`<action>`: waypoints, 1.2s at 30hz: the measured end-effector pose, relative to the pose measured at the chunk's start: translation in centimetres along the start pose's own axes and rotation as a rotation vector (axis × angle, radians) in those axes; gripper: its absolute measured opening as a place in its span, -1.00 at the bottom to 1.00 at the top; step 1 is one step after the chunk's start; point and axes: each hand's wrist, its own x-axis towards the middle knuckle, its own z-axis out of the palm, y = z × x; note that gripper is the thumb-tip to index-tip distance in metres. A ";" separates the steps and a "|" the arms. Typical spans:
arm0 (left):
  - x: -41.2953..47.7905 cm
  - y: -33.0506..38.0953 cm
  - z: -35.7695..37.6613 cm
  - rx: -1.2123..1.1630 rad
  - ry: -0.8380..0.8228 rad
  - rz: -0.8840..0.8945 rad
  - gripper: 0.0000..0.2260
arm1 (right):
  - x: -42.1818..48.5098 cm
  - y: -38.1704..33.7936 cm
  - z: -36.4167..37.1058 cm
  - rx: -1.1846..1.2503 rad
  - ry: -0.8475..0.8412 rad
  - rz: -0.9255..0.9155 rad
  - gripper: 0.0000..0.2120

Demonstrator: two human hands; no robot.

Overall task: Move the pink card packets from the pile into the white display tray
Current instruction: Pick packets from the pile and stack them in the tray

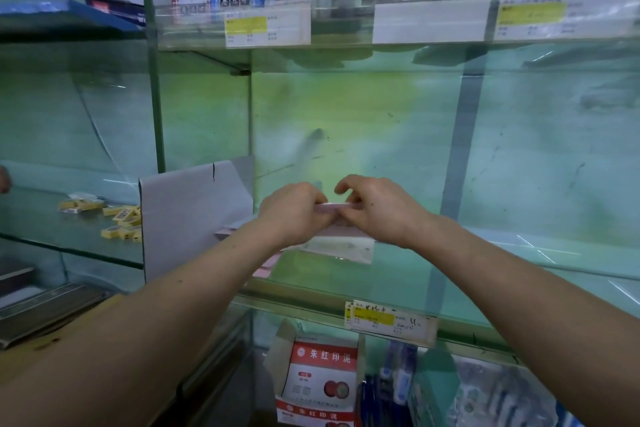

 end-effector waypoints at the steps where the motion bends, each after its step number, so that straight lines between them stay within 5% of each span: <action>1: -0.1 -0.2 0.0 -0.017 0.025 -0.011 -0.75 | 0.0 0.5 -0.1 0.025 0.001 0.049 -0.59; 6: -0.2 -1.4 -0.3 -0.175 0.103 -0.085 -0.80 | -0.5 2.8 0.9 0.001 -0.175 0.250 -0.42; 9: -0.2 -1.3 -0.2 -0.222 0.147 -0.097 -0.79 | -0.7 2.4 2.6 -0.169 -0.356 0.210 -0.43; 13: 0.2 -0.6 0.3 -0.233 0.162 -0.081 -0.75 | 0.8 0.8 3.4 -0.307 -0.477 0.129 -0.58; 15: 0.5 -0.2 0.6 -0.239 0.172 -0.084 -0.75 | 1.4 0.1 3.4 -0.397 -0.515 0.113 -0.81; 19: 1.1 0.4 0.9 -0.249 0.187 -0.083 -0.78 | 1.5 -0.5 3.7 -0.542 -0.493 0.040 -0.92; 36: 1.6 0.1 2.3 -0.224 0.192 -0.123 -0.75 | 0.3 0.8 5.3 -0.560 -0.308 -0.018 -0.69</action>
